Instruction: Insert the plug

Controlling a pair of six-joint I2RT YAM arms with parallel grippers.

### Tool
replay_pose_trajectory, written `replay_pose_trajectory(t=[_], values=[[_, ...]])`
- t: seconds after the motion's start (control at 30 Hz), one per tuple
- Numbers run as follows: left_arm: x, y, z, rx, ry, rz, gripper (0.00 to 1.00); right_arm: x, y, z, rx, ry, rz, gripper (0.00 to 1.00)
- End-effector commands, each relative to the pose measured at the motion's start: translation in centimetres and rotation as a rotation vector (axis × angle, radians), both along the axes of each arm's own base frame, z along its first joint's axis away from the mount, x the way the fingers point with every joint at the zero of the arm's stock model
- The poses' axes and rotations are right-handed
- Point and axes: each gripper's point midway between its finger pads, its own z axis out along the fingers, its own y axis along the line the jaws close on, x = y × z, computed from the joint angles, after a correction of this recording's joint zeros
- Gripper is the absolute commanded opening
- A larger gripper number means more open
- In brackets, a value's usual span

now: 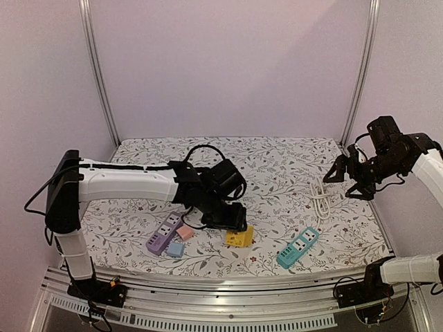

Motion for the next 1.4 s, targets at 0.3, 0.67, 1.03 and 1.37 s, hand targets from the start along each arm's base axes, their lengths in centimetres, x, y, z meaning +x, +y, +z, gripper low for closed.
replay_pose_trajectory(t=[0.3,0.67,1.03,1.37], values=[[-1.3,-1.8,8.0,-0.273,-0.247,-0.42,0.34,-1.6,2.8,6.2,0.202,-0.113,0.088,0.99],[-0.3,-3.7,12.3,-0.396,-0.418,-0.582,0.34,-2.7,3.6,5.9,0.242,-0.004,0.022,0.99],[1.6,-4.5,12.7,-0.43,-0.413,-0.555,0.33,-2.0,6.7,2.6,0.265,0.018,0.051,0.99],[4.4,-1.6,6.0,-0.177,-0.333,-0.403,0.63,0.4,4.8,-0.1,0.063,-0.004,-0.002,0.99]])
